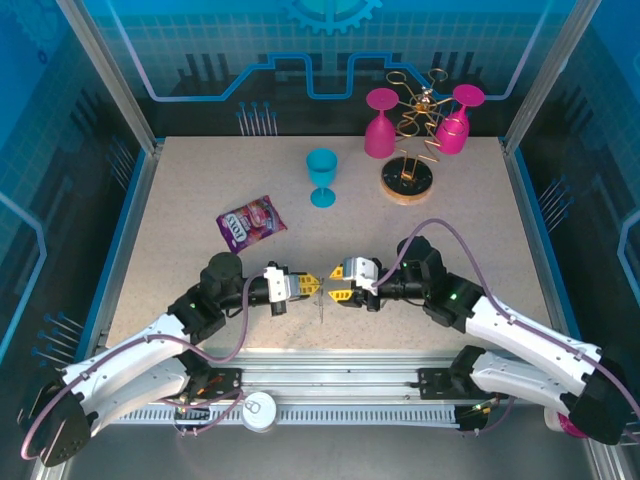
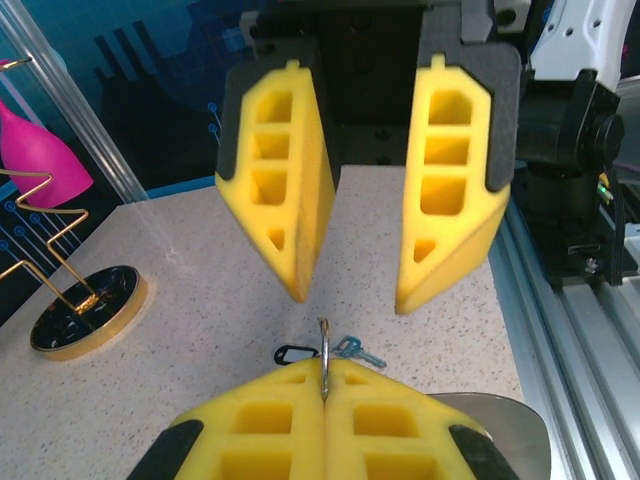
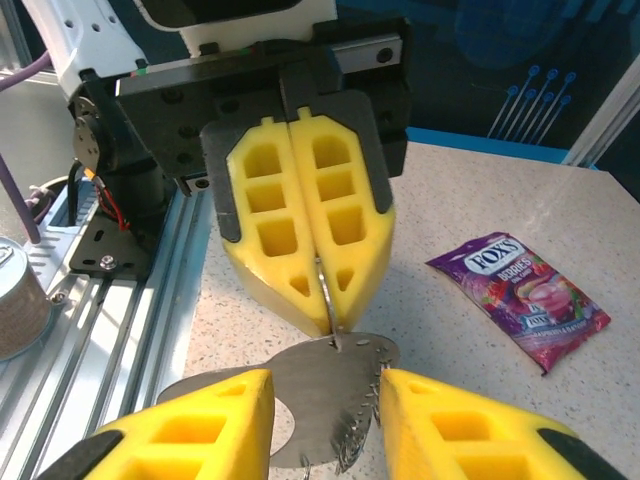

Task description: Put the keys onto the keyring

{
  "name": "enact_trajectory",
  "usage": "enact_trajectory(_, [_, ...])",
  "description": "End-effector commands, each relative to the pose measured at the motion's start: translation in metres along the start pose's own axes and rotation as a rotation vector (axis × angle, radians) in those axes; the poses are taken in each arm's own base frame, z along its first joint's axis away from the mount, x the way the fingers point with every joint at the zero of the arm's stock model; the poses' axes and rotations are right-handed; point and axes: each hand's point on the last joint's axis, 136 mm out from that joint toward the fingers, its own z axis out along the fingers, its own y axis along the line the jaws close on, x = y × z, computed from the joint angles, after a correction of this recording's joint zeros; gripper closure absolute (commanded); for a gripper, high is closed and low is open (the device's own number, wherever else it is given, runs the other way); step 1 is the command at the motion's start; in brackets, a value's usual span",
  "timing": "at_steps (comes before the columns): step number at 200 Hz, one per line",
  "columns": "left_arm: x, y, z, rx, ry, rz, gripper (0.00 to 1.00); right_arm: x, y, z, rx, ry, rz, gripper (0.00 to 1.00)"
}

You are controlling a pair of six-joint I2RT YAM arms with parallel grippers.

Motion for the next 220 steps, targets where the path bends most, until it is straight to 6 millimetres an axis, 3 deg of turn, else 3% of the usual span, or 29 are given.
enact_trajectory(1, [-0.019, -0.003, -0.002, 0.023, -0.088, 0.020, 1.00, -0.018, -0.003, 0.001, -0.007, -0.085, -0.018, 0.67])
enact_trajectory(74, [-0.023, -0.011, -0.002, 0.068, -0.111, -0.001, 1.00, -0.025, 0.002, 0.008, -0.070, -0.115, -0.020, 0.79])
enact_trajectory(101, [-0.025, -0.012, -0.002, 0.082, -0.118, -0.008, 1.00, -0.027, 0.004, 0.011, -0.092, -0.117, -0.020, 0.88])
enact_trajectory(118, [-0.026, -0.013, -0.002, 0.084, -0.122, -0.012, 1.00, -0.027, 0.004, 0.011, -0.101, -0.109, -0.020, 1.00])
enact_trajectory(138, [-0.023, -0.009, -0.002, 0.063, -0.101, -0.012, 1.00, -0.026, 0.004, 0.010, -0.101, -0.090, -0.025, 1.00])
enact_trajectory(163, [-0.016, -0.002, -0.002, 0.021, -0.049, -0.008, 0.93, -0.025, 0.003, 0.007, -0.093, -0.052, -0.031, 1.00])
enact_trajectory(220, [0.000, 0.006, 0.001, -0.008, 0.053, -0.009, 0.94, -0.023, 0.001, 0.007, -0.091, 0.020, -0.028, 1.00])
